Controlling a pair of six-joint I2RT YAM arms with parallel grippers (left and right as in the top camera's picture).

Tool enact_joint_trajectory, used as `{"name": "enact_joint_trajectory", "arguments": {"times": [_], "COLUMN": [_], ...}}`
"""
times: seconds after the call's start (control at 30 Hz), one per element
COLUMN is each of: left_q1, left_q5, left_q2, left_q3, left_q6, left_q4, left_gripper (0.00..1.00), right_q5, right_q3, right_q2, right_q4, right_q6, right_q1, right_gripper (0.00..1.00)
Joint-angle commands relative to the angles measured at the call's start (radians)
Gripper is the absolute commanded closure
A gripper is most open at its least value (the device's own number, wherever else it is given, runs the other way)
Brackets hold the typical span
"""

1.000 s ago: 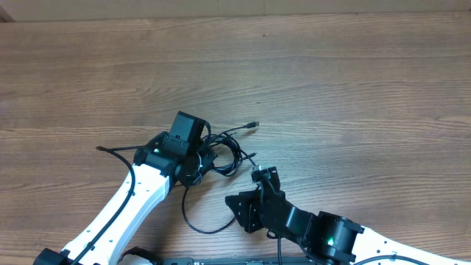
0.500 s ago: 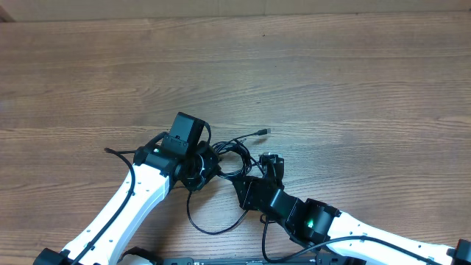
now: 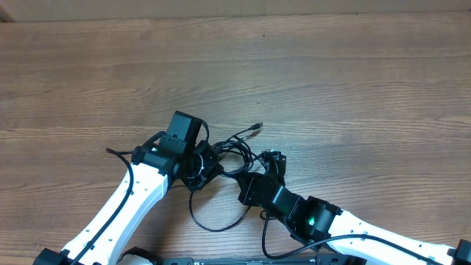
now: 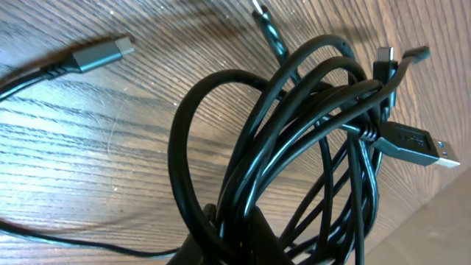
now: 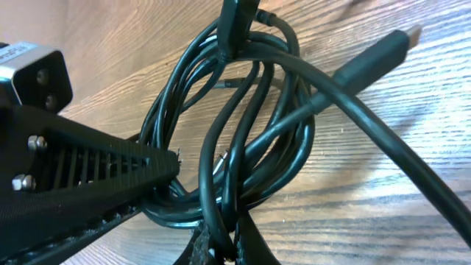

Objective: Untangle cables

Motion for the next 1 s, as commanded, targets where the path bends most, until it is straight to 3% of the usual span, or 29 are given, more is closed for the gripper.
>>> {"name": "enact_joint_trajectory", "arguments": {"times": [0.0,0.2,0.47,0.77,0.97], "left_q1": [-0.021,-0.021,-0.017,0.011,0.072], "left_q5": [0.252,0.406,0.536,0.556,0.589], "left_q2": [-0.006,-0.006,-0.006,-0.006,-0.006], "left_q3": [0.023,0.023,0.023,0.023,0.023], "left_q6": [0.022,0.022,0.021,-0.015,-0.077], "left_q4": [-0.017,-0.001,0.092,0.158,0.174], "left_gripper": [0.96,0.96,0.96,0.96,0.96], "right_q5": [0.090,0.111,0.129,0.114,0.114], "right_q3": [0.008,0.008,0.008,0.008,0.008], "right_q2": [0.008,0.008,0.008,0.008,0.008], "right_q4": [0.016,-0.032,-0.184,-0.245,-0.293], "right_q6": [0.001,0.002,0.121,0.123,0.200], "right_q1": [-0.020,-0.023,-0.084,-0.117,-0.125], "right_gripper": [0.96,0.96,0.96,0.96,0.96]}}
